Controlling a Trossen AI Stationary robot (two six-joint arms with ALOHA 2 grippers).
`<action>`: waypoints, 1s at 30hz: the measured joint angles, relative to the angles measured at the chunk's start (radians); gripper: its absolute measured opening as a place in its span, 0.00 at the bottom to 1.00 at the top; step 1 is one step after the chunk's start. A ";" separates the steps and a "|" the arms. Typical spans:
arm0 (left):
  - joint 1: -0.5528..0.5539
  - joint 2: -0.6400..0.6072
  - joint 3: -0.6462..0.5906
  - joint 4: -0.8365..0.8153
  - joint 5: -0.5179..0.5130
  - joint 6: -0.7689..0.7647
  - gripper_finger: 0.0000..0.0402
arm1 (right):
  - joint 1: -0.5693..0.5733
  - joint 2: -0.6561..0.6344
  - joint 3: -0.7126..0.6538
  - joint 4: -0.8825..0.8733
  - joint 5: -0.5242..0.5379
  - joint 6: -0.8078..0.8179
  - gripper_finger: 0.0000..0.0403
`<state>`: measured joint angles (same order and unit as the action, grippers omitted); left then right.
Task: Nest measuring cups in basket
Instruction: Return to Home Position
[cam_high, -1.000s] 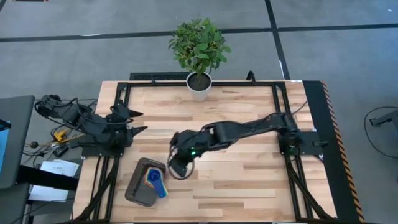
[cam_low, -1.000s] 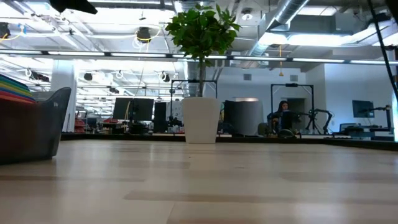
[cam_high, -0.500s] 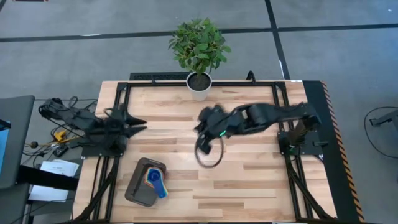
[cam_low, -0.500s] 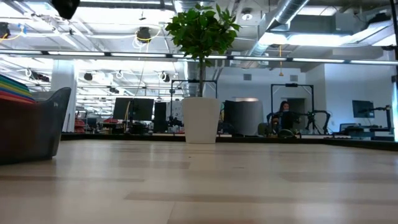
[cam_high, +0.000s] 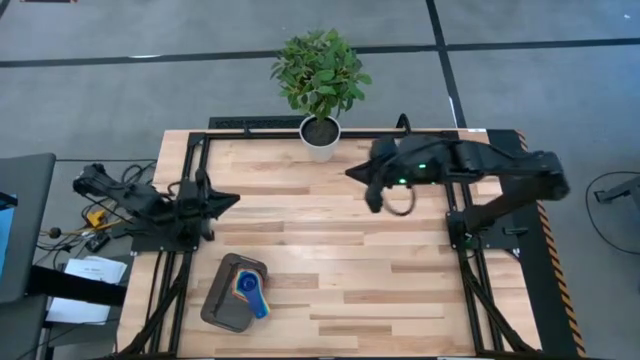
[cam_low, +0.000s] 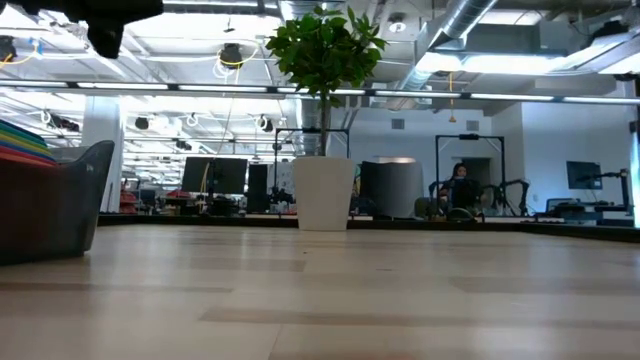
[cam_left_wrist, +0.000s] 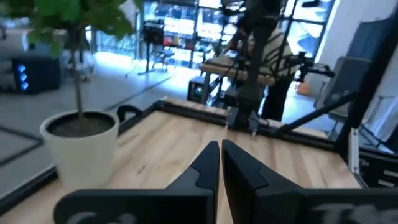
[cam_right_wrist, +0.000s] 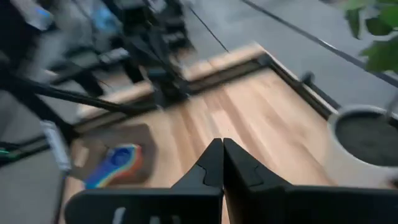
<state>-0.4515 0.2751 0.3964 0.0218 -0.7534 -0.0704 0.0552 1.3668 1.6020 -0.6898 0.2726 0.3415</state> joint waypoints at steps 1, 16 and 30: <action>0.000 0.007 -0.019 0.040 0.011 0.024 0.02 | -0.015 -0.047 -0.079 0.072 -0.038 -0.009 0.04; 0.002 0.057 -0.084 0.106 0.042 0.142 0.00 | -0.136 -0.523 -0.824 0.454 -0.191 -0.179 0.08; 0.043 0.013 -0.240 0.169 0.078 0.127 0.00 | -0.229 -1.001 -1.185 0.670 -0.483 -0.273 0.02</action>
<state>-0.4085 0.2882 0.1568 0.1912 -0.6750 0.0563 -0.1733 0.3654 0.4165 -0.0197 -0.2107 0.0685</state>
